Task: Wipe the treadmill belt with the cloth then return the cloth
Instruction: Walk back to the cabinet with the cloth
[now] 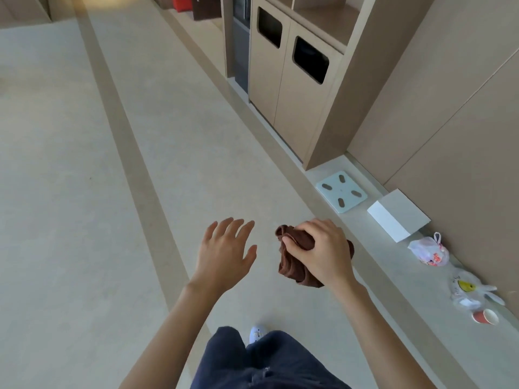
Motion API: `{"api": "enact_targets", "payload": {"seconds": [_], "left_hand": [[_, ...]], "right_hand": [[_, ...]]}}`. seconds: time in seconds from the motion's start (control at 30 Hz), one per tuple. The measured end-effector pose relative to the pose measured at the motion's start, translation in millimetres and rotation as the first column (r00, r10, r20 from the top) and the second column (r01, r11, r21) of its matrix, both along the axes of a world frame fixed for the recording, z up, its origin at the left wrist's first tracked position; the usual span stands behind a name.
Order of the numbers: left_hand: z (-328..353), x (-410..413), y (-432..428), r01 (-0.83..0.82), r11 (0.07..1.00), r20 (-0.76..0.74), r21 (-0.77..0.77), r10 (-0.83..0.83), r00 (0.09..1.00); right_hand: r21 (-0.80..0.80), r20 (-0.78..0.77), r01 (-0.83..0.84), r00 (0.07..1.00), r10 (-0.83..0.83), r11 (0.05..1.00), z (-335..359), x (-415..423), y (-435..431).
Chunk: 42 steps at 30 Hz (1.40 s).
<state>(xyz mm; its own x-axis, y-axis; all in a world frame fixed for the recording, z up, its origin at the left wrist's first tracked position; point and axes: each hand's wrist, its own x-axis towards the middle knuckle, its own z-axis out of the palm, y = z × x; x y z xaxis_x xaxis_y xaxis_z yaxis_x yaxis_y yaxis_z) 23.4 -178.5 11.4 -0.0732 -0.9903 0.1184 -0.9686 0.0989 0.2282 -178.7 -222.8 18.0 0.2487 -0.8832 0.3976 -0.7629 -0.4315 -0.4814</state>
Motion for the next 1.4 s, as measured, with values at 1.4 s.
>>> {"api": "enact_targets", "payload": {"seconds": [1.4], "left_hand": [[28, 163, -765, 0.233, 0.97, 0.056, -0.063, -0.23, 0.972]], "right_hand": [[-0.025, 0.085, 0.25, 0.965, -0.247, 0.968, 9, 149, -733]]}}
